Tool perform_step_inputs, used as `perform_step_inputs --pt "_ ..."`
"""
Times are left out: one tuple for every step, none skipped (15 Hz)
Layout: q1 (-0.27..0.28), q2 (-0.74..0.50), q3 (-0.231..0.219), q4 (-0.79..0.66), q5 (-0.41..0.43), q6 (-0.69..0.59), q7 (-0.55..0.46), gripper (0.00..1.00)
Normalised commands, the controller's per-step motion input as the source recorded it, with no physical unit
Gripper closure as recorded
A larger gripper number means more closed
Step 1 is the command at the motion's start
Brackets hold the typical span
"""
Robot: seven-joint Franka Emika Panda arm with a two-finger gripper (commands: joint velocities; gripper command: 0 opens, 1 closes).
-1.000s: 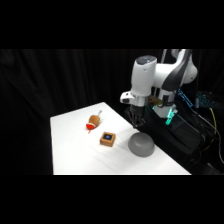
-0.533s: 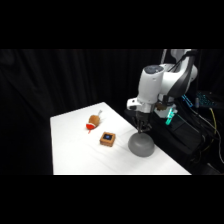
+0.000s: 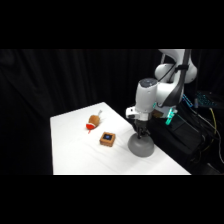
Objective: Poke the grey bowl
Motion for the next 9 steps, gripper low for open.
perform_step_inputs --pt "0.030 0.22 -0.059 0.10 0.079 0.15 -0.23 1.00" --pt "0.034 0.14 -0.055 0.07 0.082 0.06 -0.21 1.00" --pt "0.069 -0.04 -0.086 0.02 -0.035 -0.10 -0.06 1.00" --pt "0.090 -0.16 -0.089 -0.01 -0.077 -0.19 0.02 1.00" --pt "0.098 -0.31 -0.073 -0.06 -0.076 -0.28 0.02 1.00" --pt "0.100 -0.46 -0.051 -0.09 -0.045 -0.41 0.03 1.00" --pt "0.111 -0.57 -0.034 -0.09 -0.048 -0.49 0.11 1.00" --pt "0.085 -0.64 0.012 -0.09 0.071 -0.53 -0.02 1.00" --pt "0.071 -0.68 0.023 -0.07 0.087 -0.54 -0.03 1.00"
